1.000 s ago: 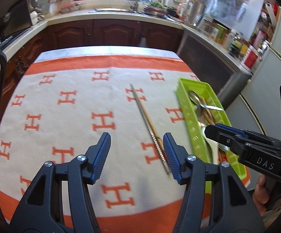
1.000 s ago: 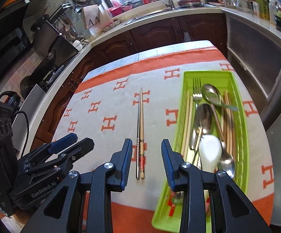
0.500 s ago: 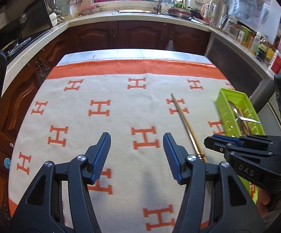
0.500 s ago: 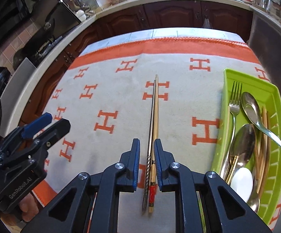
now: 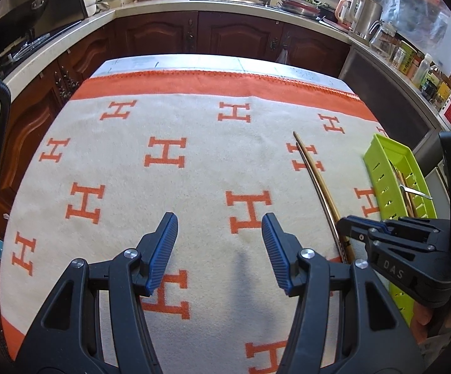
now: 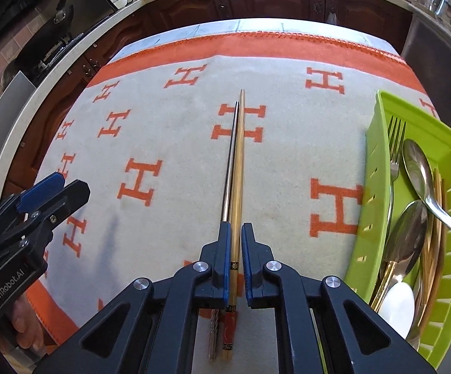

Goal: Organize utensils
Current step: 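Close the right tool on a wooden chopstick while the left tool grasps a metal chopstick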

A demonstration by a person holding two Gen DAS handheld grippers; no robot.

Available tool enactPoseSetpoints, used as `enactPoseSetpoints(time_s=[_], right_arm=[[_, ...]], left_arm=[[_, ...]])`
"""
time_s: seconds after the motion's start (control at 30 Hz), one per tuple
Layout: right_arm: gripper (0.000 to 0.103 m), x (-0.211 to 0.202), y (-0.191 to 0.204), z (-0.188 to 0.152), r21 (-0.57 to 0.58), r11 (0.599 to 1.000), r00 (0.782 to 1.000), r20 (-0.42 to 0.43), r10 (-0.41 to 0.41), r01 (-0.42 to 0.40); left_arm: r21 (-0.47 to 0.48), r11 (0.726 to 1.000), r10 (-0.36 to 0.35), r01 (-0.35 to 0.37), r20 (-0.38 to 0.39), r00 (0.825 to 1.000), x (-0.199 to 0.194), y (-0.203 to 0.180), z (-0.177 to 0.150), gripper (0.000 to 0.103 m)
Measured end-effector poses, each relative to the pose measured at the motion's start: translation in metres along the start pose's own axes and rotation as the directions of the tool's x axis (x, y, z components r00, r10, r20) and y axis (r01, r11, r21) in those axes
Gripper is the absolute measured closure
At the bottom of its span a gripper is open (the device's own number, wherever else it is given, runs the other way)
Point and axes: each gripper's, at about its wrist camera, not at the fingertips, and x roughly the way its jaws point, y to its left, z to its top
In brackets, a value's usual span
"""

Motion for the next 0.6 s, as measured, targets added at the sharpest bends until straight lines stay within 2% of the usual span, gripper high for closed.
enactPoseSetpoints(time_s=[0.3, 0.6], right_arm=[[0.096, 0.009, 0.003, 0.006, -0.002, 1.000, 1.000, 0.015, -0.024, 0.024], [0.097, -0.017, -0.017, -0.005, 0.091, 0.996, 0.997, 0.082, 0.014, -0.022]], left_arm=[[0.018, 0.999, -0.028, 0.029, -0.030, 0.999, 0.005, -0.017, -0.003, 0.050], [0.043, 0.997, -0.066, 0.068, -0.046, 0.997, 0.005, -0.040, -0.005, 0.050]])
